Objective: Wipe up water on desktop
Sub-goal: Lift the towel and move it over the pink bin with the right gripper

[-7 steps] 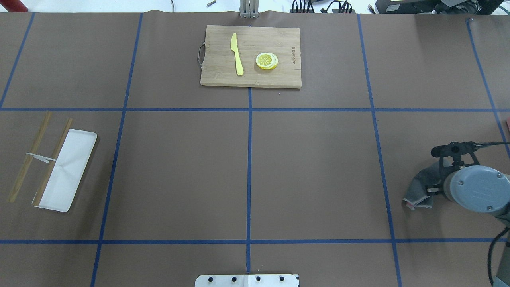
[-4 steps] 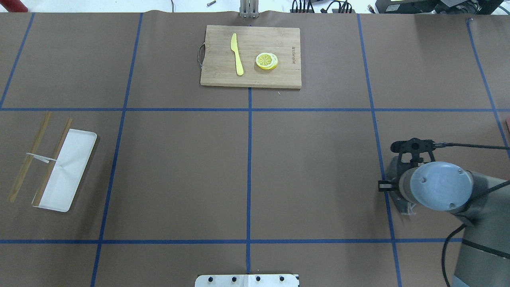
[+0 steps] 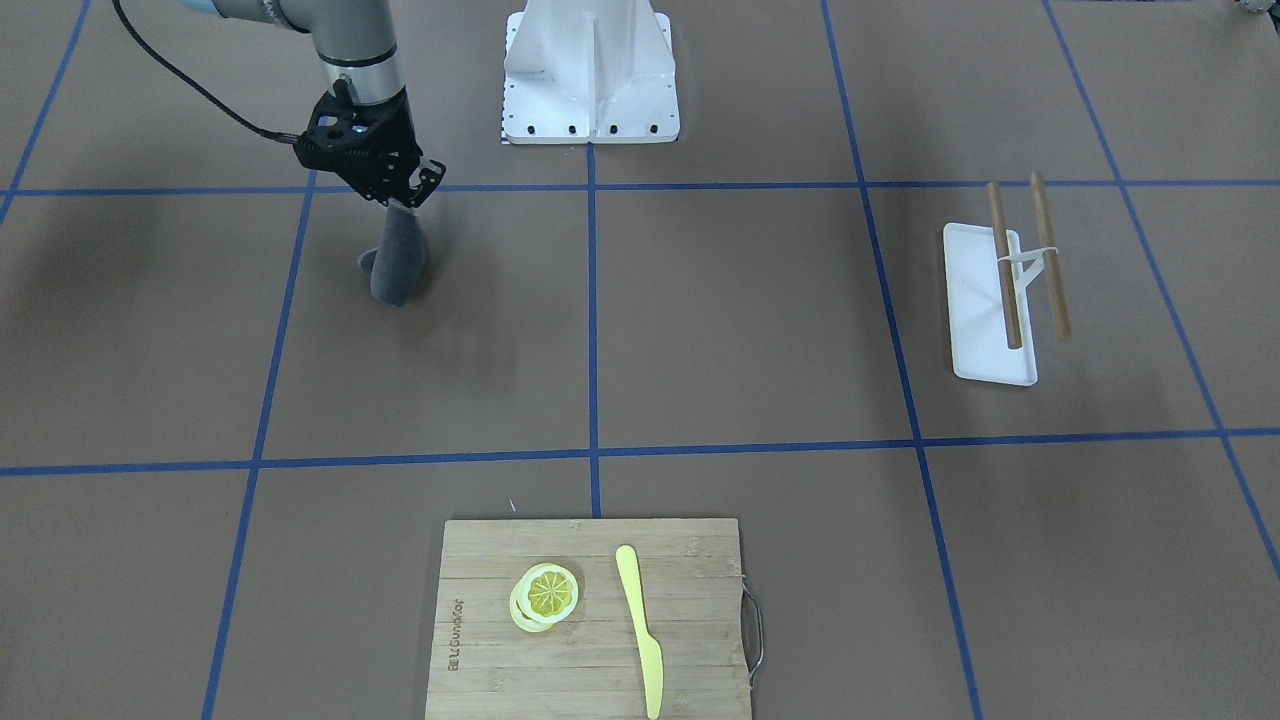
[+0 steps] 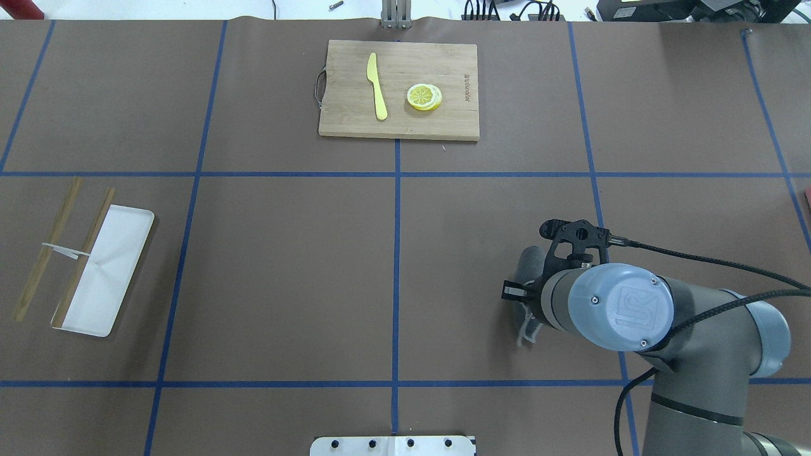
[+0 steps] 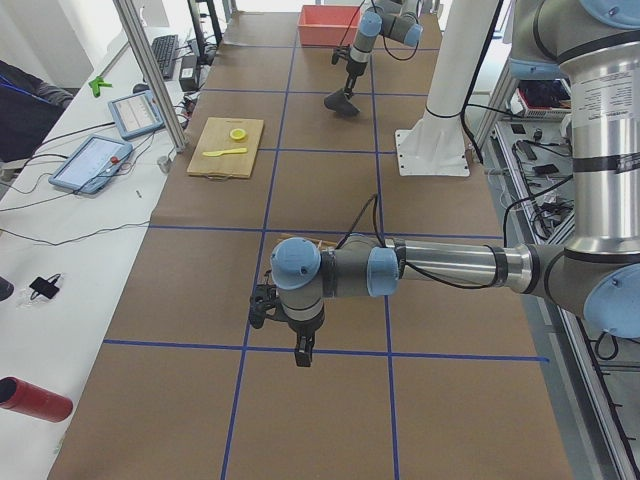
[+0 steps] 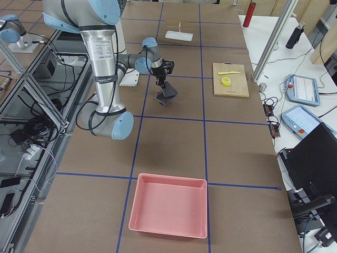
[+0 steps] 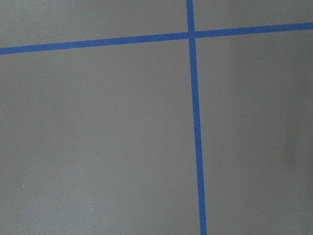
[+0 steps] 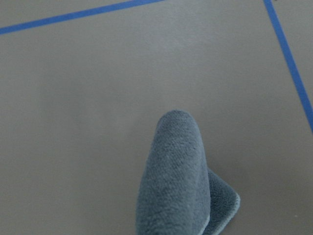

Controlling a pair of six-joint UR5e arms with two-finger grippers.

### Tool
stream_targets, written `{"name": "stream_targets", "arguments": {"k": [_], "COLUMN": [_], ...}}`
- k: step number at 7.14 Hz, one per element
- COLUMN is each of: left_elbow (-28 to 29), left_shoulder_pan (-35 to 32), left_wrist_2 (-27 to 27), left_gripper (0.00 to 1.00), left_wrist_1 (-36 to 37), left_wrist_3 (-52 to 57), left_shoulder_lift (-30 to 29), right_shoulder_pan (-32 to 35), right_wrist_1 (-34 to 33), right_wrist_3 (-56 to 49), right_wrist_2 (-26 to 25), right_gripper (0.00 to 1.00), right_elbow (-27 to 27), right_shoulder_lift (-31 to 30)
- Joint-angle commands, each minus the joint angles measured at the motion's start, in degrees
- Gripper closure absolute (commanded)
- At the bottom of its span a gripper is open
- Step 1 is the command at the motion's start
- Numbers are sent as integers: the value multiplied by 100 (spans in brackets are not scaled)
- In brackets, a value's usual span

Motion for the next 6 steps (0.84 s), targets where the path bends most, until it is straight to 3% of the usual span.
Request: {"name": "stream_targets", "arguments": {"k": [1,3,6], "left_elbow": [-6,-6,-594], "left_shoulder_pan": [0,0,0], "left_wrist_2": [0,0,9], "left_gripper": [1,1,1], "left_wrist_1": [0,35,18], "left_wrist_3": [0,-166,-554], "left_shoulder_lift": [2,2,371], "right_shoulder_pan": [412,1647,3888], "right_wrist_1": [-62,-676,-1186], "right_wrist_3": [41,-1488,-4548], "right_wrist_2": [107,1219,2688], "right_gripper": [100,100,100], "right_elbow": [263,414,379], "right_shoulder_lift": [226,209,-509]}}
